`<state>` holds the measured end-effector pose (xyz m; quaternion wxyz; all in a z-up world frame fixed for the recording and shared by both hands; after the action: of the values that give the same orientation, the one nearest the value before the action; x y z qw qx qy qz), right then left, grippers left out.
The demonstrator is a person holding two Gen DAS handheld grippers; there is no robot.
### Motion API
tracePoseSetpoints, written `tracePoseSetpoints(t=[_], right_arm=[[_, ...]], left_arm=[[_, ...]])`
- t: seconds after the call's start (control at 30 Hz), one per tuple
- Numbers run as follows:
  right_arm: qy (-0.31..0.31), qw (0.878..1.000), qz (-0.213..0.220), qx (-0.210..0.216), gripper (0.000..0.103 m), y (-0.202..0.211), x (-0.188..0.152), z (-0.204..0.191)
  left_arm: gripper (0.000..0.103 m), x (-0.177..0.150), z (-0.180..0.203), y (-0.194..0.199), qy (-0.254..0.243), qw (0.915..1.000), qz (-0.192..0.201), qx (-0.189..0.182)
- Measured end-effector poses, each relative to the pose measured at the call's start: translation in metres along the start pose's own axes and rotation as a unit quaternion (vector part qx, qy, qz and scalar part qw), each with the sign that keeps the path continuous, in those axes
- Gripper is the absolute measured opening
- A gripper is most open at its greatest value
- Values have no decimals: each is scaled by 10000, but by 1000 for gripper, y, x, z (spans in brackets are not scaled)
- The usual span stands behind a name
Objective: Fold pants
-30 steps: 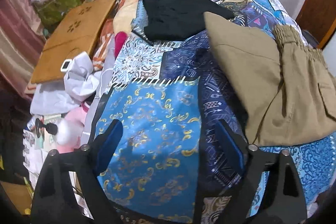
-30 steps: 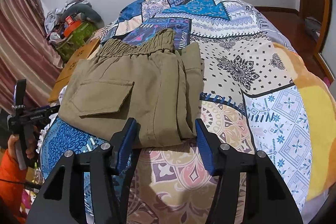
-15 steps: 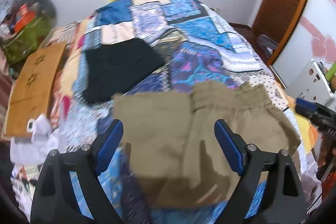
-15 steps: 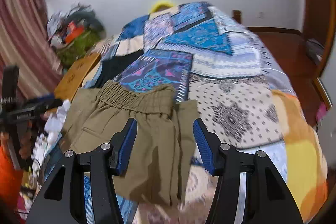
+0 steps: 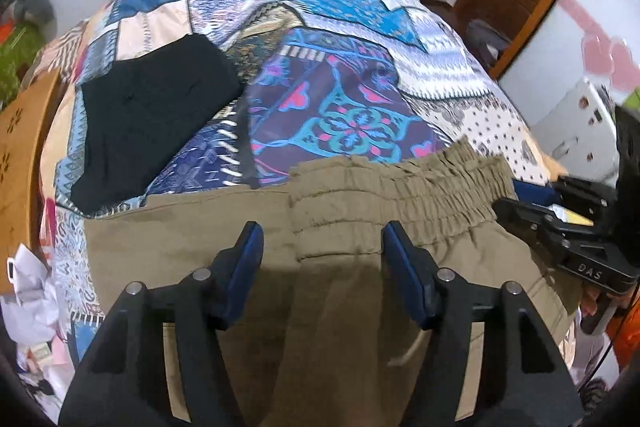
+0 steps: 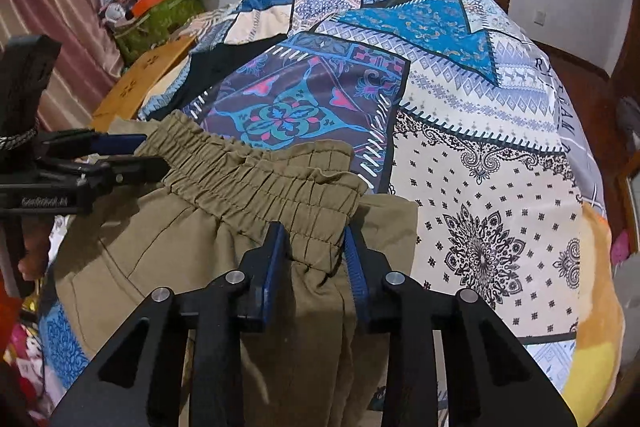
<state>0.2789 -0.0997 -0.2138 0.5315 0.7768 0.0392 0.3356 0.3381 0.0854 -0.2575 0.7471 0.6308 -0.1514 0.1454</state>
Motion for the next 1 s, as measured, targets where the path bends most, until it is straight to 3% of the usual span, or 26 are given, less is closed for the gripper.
tracePoseSetpoints(t=[0.13,0.2,0.33,0.43,0.47,0.53,0.6,0.67,0.87,1.0], right_arm=[[7,9997,159,-209,24,0,-3,-3],[171,9988,191,-420,24,0,-3,-10],[254,9984,138,-491,24,11,1,-13],[330,9966,348,-674,25,33,-1,-14],[313,9959,447,-715,25,42,-1,-14],[195,9956,600,-697,32,56,-3,-13],[-23,9950,788,-619,56,69,-5,-9],[-241,9938,941,-538,64,79,-9,-4],[-538,9944,765,-498,77,75,-24,1],[-539,9963,454,-498,77,58,-37,0]], left_arm=[[66,-3,-3,0,42,9994,187,283],[76,-4,-3,1,87,9989,237,403],[79,-3,-10,18,126,9995,169,247],[80,-6,-20,54,127,9971,570,493],[85,-7,-24,62,144,9962,682,525],[92,-13,-38,81,281,9944,851,563],[93,-20,-50,87,413,9940,846,551],[93,-31,-65,88,569,9947,696,490],[93,-64,-91,69,1004,9941,303,291],[93,-78,-89,50,1057,9944,56,-37]])
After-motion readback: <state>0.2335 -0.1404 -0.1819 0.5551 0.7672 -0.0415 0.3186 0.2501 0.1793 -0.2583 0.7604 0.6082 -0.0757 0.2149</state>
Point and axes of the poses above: each gripper's, at about its wrist camera, not at the fingertips, and y roughly against the way its jaws point, z to its right, x to its top, the point moved 3 cm from there along -y, roughly the way its jaws point, and after that the axes turned 3 degrees about -z, right-handed, at the moved point
